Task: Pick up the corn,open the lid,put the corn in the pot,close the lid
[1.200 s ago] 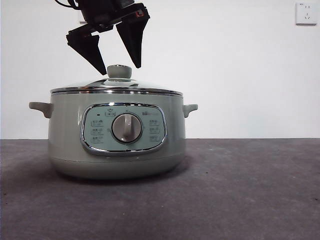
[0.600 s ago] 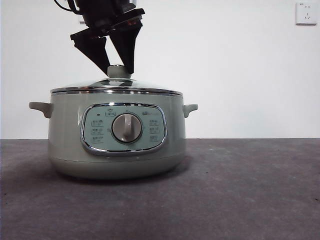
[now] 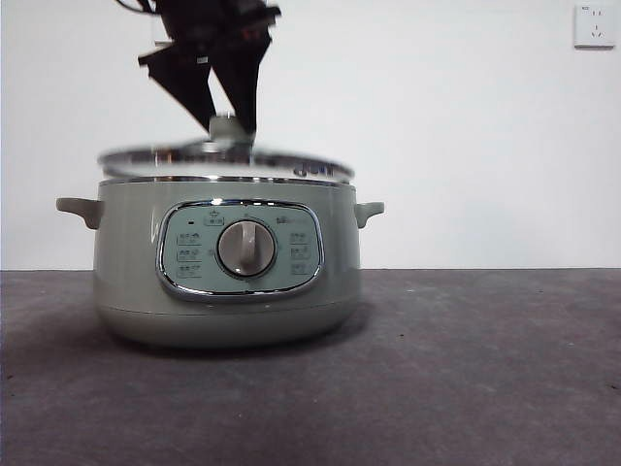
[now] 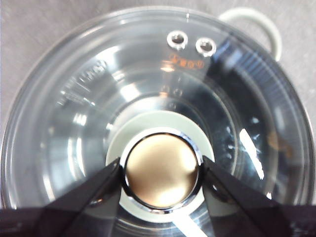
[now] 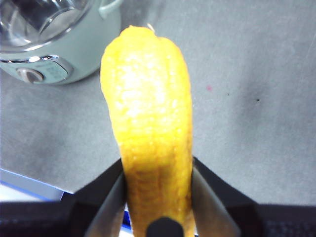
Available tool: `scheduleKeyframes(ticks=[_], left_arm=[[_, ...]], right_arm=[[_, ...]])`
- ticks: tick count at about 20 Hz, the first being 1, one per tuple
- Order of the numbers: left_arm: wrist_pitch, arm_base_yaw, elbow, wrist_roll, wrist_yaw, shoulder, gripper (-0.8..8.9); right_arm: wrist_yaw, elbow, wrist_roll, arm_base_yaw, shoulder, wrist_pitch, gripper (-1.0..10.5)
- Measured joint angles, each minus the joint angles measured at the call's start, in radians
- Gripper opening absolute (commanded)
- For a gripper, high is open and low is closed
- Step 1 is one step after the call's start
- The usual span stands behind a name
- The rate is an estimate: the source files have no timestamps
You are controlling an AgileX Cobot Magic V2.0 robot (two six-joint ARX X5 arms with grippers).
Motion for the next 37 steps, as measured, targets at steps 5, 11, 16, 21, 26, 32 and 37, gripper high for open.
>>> scheduleKeyframes(ticks=[5, 11, 16, 21, 26, 32, 37], left_arm=[[-0.097, 0.006, 0.217, 0.002, -0.007, -0.002, -0.09], [-0.114, 0.092, 0.271, 0.006, -0.048, -0.031, -0.09], [-0.114, 0.206, 0.271, 0.01, -0.054, -0.106, -0.09], [-0.114, 0.349, 0.271, 0.025, -0.053, -0.187, -0.09], [-0.114, 0.485, 0.271, 0.043, -0.052, -0.257, -0.09], [-0.114, 0.56, 0.271, 0.043, -0.029, -0.288, -0.09], [-0.114, 0.562, 0.271, 0.047, 0.022, -0.288, -0.09]], right_arm=[[-0.149, 0.0, 0.015, 0.001, 0.09, 0.158, -0.1], [-0.199, 0.044, 0.098, 0.141, 0.328, 0.343, -0.1], [-0.152, 0.244, 0.153, 0.295, 0.623, 0.415, -0.1], [-0.144, 0.528, 0.177, 0.378, 0.944, 0.414, -0.1], [-0.109, 0.745, 0.183, 0.409, 1.188, 0.448, -0.1], [-0.072, 0.768, 0.183, 0.422, 1.331, 0.448, -0.1], [-0.05, 0.768, 0.175, 0.439, 1.384, 0.416, -0.1]])
